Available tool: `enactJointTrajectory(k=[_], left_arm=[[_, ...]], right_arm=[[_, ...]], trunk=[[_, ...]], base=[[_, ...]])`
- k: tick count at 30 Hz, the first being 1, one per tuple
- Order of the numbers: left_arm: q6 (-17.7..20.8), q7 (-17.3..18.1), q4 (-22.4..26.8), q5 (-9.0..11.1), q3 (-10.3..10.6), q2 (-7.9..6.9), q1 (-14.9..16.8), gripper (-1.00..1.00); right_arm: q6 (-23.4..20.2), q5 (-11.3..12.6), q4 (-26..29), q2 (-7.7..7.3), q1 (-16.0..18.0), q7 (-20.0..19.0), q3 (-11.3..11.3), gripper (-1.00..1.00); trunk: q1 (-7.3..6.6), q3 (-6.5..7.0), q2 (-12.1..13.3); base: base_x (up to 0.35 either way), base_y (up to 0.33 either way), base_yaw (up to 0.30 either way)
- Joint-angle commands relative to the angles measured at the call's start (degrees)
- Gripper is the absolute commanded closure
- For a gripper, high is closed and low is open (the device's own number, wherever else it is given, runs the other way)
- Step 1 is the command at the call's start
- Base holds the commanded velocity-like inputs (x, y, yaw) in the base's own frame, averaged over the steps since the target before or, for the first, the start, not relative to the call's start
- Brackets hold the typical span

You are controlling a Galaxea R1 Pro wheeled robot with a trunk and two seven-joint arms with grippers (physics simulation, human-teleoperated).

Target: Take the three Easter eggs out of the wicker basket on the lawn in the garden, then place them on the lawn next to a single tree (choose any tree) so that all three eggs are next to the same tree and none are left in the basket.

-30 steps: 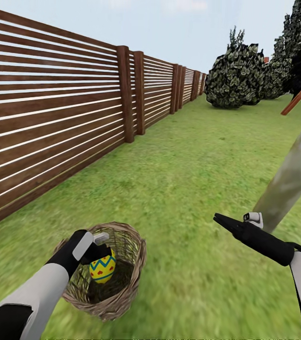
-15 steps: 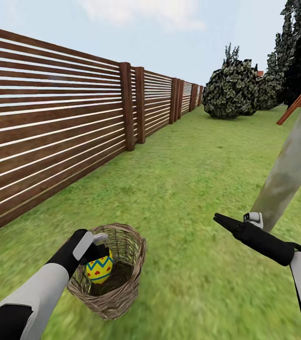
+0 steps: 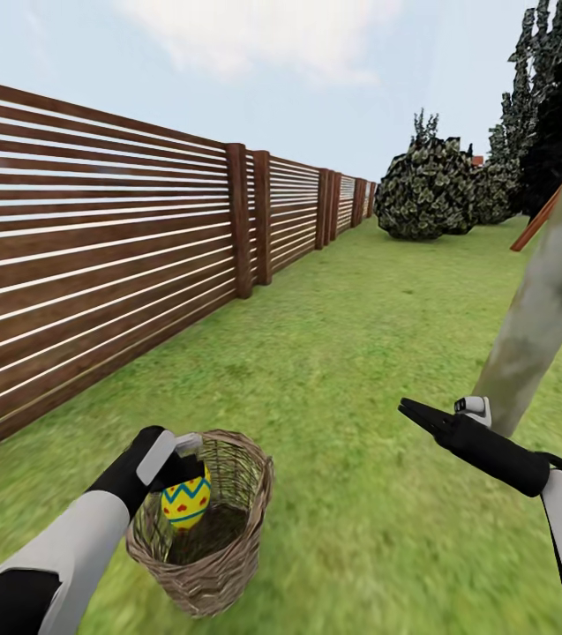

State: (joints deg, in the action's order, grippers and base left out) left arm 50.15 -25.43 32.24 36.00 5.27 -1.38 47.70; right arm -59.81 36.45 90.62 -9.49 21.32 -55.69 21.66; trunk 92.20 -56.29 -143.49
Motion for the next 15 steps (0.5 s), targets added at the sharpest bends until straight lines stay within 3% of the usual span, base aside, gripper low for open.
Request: enactJointTrajectory(k=[1,8,15], left_arm=[[0.15,-0.51,0.67,0.61,0.40,-0.09,0.02,1.00],[3.90,-4.10,12.13,0.76,0.06,0.07,-0.26,1.00],[4.74,-5.11,16.15,0.90,0.30,0.15,-0.49,1.00]], right_arm=[[-0.19,-0.24,0.00,0.00,0.04,-0.30,0.05,-1.00],[-0.19,-0.24,0.00,0.00,0.04,-0.30,0.05,-1.00],[-0.19,-0.24,0.00,0.00,0.04,-0.30,0.05,-1.00]], trunk=[[-0.03,0.17,0.00],[-0.21,1.72,0.09],[-0.39,3.27,0.18]], base=[[0.000,0.000,0.000],[0.000,0.000,0.000],[0.000,0.000,0.000]])
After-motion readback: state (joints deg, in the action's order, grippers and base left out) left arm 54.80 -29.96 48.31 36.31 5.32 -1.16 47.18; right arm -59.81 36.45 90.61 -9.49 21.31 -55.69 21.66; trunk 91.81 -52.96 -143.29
